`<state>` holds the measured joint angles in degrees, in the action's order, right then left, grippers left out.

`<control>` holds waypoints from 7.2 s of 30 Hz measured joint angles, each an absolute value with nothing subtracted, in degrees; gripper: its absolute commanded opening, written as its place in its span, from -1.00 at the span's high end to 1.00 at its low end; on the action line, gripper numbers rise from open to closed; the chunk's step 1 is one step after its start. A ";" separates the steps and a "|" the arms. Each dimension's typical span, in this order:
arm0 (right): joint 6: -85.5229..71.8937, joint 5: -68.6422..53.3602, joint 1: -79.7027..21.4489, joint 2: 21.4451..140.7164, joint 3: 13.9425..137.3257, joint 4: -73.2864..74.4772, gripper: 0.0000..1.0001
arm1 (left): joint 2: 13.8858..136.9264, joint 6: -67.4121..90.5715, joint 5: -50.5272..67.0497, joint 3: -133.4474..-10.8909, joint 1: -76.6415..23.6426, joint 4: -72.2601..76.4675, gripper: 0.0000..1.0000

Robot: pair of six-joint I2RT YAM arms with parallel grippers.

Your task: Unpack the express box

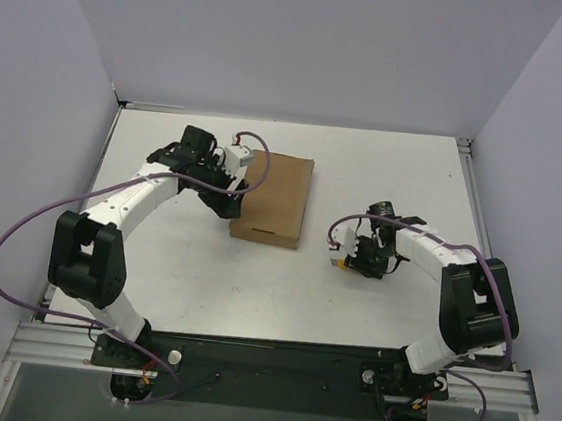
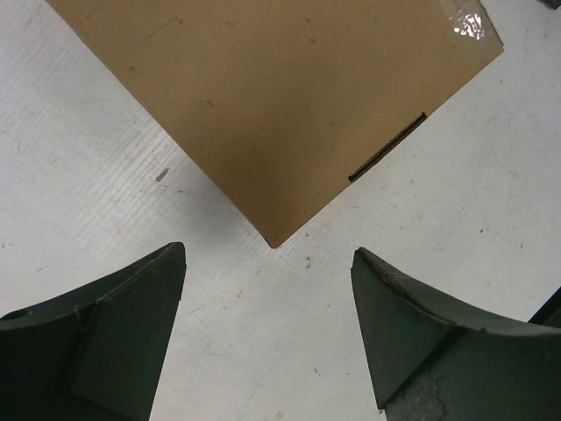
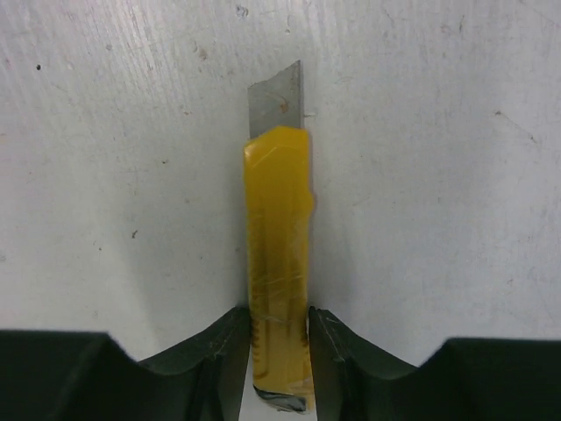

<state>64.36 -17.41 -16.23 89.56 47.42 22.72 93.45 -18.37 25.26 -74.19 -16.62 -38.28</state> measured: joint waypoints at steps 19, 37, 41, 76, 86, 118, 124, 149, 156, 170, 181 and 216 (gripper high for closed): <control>44.03 -36.45 -20.08 105.34 97.03 44.01 1.00 | 76.97 -43.66 27.88 -65.01 -28.93 -18.41 -0.65; 38.39 -44.80 -24.43 114.54 109.47 54.57 1.00 | 85.76 -71.77 31.97 -61.63 -34.13 -5.21 -0.33; 38.11 -44.88 -25.36 114.54 109.47 54.76 1.00 | 88.27 -74.89 32.10 -61.63 -34.61 -1.17 -0.06; 23.86 -48.29 -20.36 100.01 97.65 27.00 -0.26 | 98.63 -12.56 65.01 -77.06 -19.84 -1.30 1.00; 19.35 -52.16 -21.37 103.07 100.18 25.85 0.09 | 99.22 -9.56 66.43 -77.06 -18.92 0.71 1.00; 22.48 -51.81 -24.01 105.21 110.83 36.77 -0.03 | 104.09 13.74 73.03 -76.93 -18.55 24.12 1.00; 18.52 -53.47 -23.92 105.67 110.83 33.76 0.00 | 105.25 20.69 73.78 -76.93 -18.59 29.61 1.00; 13.41 -56.23 -23.59 107.37 109.58 30.15 0.58 | 106.17 28.29 74.50 -76.97 -18.39 35.40 1.00; 13.28 -57.74 -23.57 107.61 109.36 30.37 1.00 | 106.59 27.92 75.44 -77.12 -18.37 35.99 0.47; 10.94 -22.15 -21.04 103.72 105.10 24.86 1.00 | 105.82 13.63 46.72 -76.44 -10.46 14.17 0.79; 8.88 -1.87 -20.93 101.36 97.41 18.81 1.00 | 113.54 -0.08 28.84 -90.83 -13.69 2.90 -0.09; 5.54 0.99 -21.61 95.24 85.71 15.62 1.00 | 97.80 -14.85 32.23 -59.81 -25.17 -18.15 0.28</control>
<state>5.54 0.99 -21.61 95.24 85.71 15.62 97.80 -14.85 32.23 -59.81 -25.17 -18.15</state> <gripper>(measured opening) 0.192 0.274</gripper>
